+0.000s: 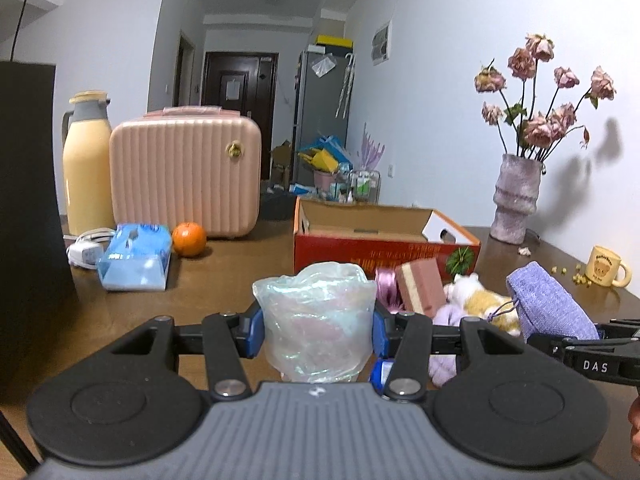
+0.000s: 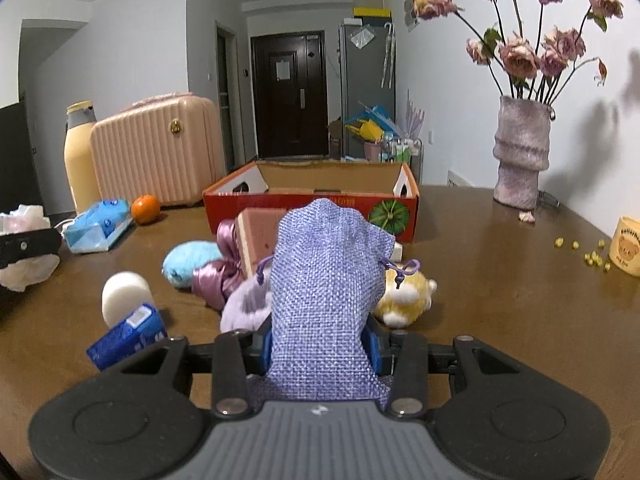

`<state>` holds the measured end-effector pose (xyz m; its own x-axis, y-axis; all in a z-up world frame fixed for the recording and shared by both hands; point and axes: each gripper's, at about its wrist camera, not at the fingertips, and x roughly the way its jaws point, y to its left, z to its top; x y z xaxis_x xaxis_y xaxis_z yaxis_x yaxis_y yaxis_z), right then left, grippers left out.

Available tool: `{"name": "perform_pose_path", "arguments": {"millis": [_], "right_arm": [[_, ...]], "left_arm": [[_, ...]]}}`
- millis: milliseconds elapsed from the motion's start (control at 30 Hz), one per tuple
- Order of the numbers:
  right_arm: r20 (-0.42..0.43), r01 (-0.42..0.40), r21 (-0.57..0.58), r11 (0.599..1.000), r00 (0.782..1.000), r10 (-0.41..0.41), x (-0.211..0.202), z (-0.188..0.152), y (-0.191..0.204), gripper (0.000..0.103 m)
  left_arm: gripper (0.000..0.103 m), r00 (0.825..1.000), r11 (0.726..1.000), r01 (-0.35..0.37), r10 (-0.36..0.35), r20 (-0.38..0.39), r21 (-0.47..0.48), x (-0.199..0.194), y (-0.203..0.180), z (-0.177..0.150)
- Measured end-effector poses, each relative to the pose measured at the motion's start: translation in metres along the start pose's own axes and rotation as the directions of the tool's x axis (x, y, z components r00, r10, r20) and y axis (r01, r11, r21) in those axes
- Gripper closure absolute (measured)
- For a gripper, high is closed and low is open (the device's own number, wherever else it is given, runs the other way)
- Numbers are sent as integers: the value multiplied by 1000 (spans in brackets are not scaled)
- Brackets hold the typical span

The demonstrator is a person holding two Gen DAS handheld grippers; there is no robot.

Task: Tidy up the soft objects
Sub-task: 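Lift and carry the bag and pouch with both tools to the cardboard box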

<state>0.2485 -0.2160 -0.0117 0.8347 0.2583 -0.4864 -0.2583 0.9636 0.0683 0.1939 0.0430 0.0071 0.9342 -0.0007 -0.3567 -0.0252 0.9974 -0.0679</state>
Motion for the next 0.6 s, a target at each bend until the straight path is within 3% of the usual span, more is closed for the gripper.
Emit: {"name": "perform_pose_path", "arguments": {"millis": [600], "right_arm": [[99,6,8,1000,995,-7,14,41,-3,62]], "left_arm": [[53,997,999,23,-25,77,28,31,-20,48]]}}
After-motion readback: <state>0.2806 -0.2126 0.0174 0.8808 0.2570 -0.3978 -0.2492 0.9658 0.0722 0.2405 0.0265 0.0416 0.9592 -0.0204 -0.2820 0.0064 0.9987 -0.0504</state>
